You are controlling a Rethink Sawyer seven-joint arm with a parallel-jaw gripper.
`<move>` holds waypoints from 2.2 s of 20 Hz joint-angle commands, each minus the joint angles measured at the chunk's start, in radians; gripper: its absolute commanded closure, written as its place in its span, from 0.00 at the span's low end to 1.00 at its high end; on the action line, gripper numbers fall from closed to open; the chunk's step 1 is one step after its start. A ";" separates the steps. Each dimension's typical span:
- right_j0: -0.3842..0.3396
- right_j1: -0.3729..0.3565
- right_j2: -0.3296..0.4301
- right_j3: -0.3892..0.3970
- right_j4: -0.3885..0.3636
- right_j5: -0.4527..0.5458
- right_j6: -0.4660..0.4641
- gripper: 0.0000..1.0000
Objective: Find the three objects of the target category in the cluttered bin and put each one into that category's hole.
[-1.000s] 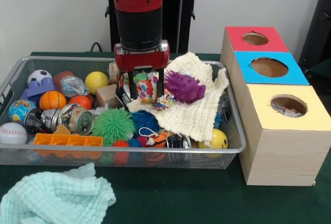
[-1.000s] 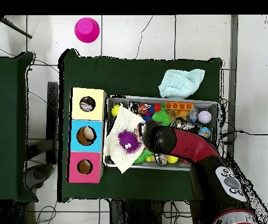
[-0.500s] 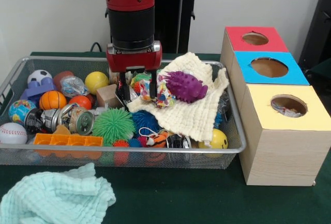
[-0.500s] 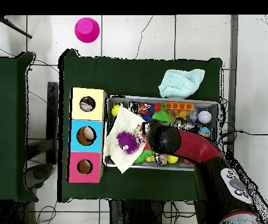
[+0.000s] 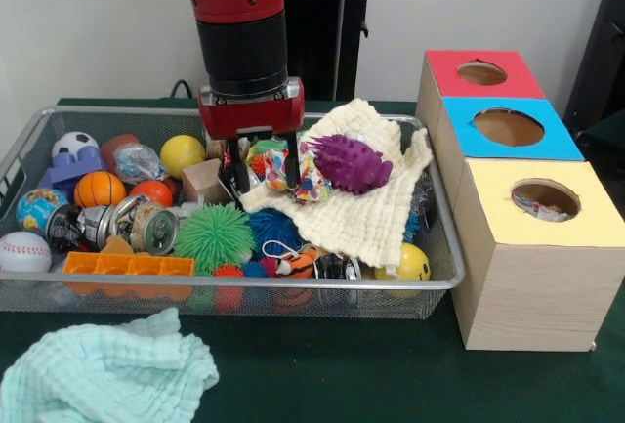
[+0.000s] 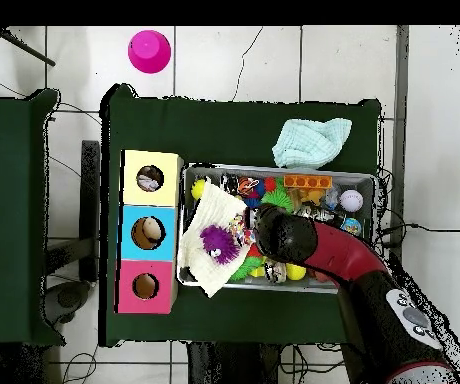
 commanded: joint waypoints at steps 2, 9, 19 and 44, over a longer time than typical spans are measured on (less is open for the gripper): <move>-0.020 0.040 0.104 0.049 0.044 0.079 0.122 0.00; -0.026 0.039 0.110 0.052 0.045 0.087 0.123 0.00; 0.007 0.058 0.065 0.028 0.012 0.105 0.114 0.00; 0.056 0.044 -0.008 0.012 -0.015 0.233 0.103 0.00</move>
